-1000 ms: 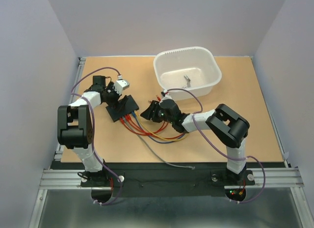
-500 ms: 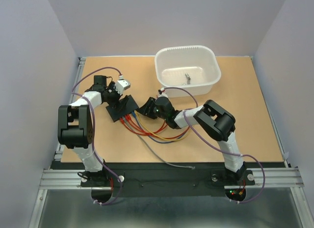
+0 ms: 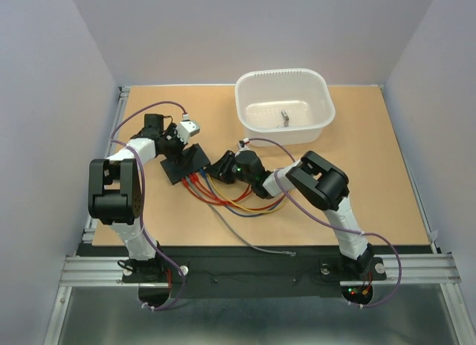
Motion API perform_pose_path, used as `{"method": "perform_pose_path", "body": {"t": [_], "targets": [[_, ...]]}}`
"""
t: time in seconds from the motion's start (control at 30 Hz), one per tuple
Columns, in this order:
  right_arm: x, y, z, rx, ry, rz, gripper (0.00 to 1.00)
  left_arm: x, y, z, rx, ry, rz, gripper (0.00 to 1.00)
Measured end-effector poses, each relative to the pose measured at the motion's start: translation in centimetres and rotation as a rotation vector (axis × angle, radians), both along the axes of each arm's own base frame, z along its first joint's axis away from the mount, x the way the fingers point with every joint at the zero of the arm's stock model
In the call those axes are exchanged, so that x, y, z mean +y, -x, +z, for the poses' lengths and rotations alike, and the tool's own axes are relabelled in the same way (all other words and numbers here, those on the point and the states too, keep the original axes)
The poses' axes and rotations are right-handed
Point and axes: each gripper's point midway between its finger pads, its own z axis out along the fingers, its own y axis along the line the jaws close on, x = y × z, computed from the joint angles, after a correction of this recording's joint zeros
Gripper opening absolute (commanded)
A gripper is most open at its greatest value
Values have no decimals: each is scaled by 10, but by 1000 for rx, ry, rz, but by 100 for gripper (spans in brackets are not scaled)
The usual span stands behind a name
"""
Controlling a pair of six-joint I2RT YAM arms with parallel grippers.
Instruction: Pull the plug from the switch port
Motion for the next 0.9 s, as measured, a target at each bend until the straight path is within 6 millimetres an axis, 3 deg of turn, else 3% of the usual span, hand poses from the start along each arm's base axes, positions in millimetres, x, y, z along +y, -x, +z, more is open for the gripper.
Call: {"method": "perform_pose_path", "body": {"t": [0.37, 0.53, 0.73, 0.9], "targets": [[0, -7, -2, 22, -53, -16, 39, 0, 0, 0, -1, -2, 0, 98], [2, -11, -4, 23, -72, -23, 31, -2, -1, 0, -5, -4, -2, 98], [2, -13, -3, 33, -82, -29, 28, -4, -2, 1, -12, -8, -7, 98], [2, -14, -3, 39, -85, -32, 33, -4, -2, 1, -13, -10, -6, 98]]}}
